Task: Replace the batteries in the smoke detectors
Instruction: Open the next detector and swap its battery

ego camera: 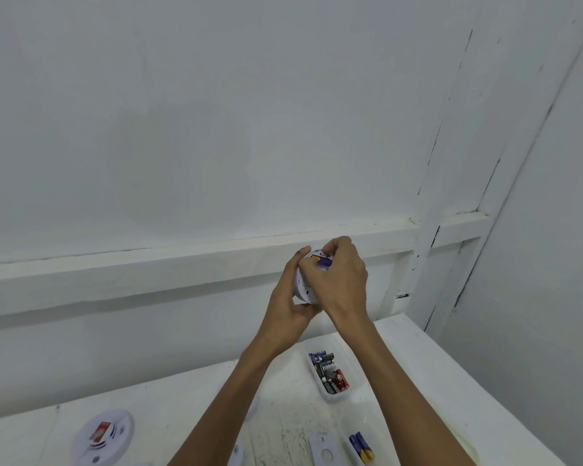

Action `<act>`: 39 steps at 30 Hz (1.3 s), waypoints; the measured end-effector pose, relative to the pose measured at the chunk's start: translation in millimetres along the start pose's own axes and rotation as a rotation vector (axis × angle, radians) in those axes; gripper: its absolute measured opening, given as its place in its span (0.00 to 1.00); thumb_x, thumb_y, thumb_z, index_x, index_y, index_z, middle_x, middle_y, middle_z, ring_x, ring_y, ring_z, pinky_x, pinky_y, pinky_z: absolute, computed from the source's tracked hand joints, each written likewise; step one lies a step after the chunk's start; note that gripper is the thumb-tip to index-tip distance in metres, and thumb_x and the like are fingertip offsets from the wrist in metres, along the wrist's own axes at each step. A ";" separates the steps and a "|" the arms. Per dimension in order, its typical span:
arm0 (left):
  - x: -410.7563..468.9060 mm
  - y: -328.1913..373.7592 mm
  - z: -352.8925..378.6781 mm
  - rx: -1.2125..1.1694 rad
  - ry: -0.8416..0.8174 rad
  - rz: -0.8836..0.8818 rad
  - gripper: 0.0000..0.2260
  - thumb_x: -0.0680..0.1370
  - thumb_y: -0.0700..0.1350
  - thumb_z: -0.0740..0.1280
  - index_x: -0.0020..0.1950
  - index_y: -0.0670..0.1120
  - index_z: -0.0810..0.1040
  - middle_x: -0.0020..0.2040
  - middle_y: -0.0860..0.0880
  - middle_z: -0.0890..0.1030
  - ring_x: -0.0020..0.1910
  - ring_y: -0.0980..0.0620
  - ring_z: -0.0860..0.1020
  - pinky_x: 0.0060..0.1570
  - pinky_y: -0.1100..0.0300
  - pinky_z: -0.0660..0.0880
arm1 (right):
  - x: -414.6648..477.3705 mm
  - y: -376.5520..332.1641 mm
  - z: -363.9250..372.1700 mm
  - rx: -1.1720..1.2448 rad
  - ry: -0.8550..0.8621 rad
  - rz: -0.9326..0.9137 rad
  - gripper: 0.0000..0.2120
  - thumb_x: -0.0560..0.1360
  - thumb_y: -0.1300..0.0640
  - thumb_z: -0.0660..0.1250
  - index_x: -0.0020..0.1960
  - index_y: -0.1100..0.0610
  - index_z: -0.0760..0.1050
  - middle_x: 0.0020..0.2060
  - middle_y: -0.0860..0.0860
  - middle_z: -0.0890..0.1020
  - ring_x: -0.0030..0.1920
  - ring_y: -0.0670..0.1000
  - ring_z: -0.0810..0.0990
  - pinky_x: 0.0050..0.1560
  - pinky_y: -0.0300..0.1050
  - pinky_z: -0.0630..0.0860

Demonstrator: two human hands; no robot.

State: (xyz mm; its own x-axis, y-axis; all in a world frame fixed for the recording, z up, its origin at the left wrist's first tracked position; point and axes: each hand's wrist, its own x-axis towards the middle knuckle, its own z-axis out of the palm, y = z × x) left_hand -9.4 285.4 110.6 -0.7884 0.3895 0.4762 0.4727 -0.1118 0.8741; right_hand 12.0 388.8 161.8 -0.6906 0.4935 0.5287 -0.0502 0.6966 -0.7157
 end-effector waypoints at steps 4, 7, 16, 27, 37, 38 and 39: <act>5.2 2.4 0.4 -0.059 0.006 -0.020 0.34 0.77 0.27 0.69 0.78 0.47 0.63 0.73 0.52 0.72 0.66 0.61 0.76 0.53 0.69 0.77 | 0.2 -2.7 3.3 -0.075 0.036 -0.068 0.09 0.76 0.55 0.65 0.52 0.56 0.69 0.47 0.50 0.75 0.41 0.52 0.76 0.44 0.45 0.72; 6.2 -2.5 -0.5 -0.045 0.011 -0.023 0.36 0.75 0.28 0.72 0.79 0.49 0.62 0.74 0.54 0.71 0.69 0.58 0.75 0.54 0.68 0.77 | -3.1 1.0 6.7 -0.102 0.048 -0.108 0.07 0.78 0.54 0.62 0.54 0.55 0.70 0.47 0.51 0.77 0.41 0.52 0.76 0.42 0.43 0.69; 7.6 -6.0 -9.2 -0.054 -0.024 -0.052 0.43 0.71 0.31 0.77 0.79 0.54 0.61 0.72 0.60 0.72 0.69 0.59 0.74 0.58 0.62 0.78 | -10.6 21.9 8.5 -0.073 0.009 -0.255 0.12 0.83 0.51 0.61 0.65 0.50 0.74 0.62 0.45 0.79 0.54 0.44 0.80 0.50 0.33 0.72; -9.5 -24.7 -10.3 -0.076 -0.018 -0.128 0.45 0.70 0.31 0.78 0.77 0.60 0.61 0.74 0.54 0.70 0.68 0.54 0.75 0.55 0.62 0.79 | -43.3 78.7 -22.4 0.310 0.132 0.041 0.04 0.81 0.51 0.65 0.56 0.49 0.75 0.47 0.44 0.82 0.48 0.45 0.82 0.43 0.41 0.81; -38.0 -46.4 -9.5 -0.118 -0.053 -0.219 0.46 0.69 0.28 0.77 0.78 0.58 0.62 0.74 0.57 0.69 0.70 0.56 0.72 0.61 0.54 0.80 | -126.8 213.1 -30.5 -0.150 -0.226 0.331 0.06 0.79 0.61 0.67 0.54 0.57 0.80 0.44 0.50 0.84 0.38 0.48 0.82 0.34 0.31 0.72; -40.7 -48.5 -6.4 -0.121 -0.064 -0.228 0.46 0.69 0.28 0.77 0.78 0.58 0.62 0.74 0.57 0.69 0.71 0.56 0.72 0.60 0.56 0.79 | -134.6 223.0 -31.3 -0.206 -0.271 0.346 0.05 0.79 0.60 0.67 0.54 0.58 0.80 0.45 0.51 0.85 0.38 0.48 0.81 0.35 0.32 0.71; -43.2 -50.0 -4.7 -0.124 -0.071 -0.233 0.46 0.70 0.28 0.77 0.78 0.58 0.61 0.74 0.57 0.69 0.71 0.56 0.72 0.59 0.59 0.79 | -141.1 230.3 -30.6 -0.265 -0.320 0.352 0.05 0.78 0.60 0.68 0.53 0.58 0.81 0.46 0.52 0.85 0.39 0.48 0.80 0.37 0.33 0.71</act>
State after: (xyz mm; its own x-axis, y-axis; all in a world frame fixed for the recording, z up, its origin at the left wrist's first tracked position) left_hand -0.9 269.8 46.8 -0.8387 0.4803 0.2568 0.2265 -0.1212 0.9664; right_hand 120.0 495.5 -63.6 -0.8202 0.5660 0.0834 0.3782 0.6458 -0.6633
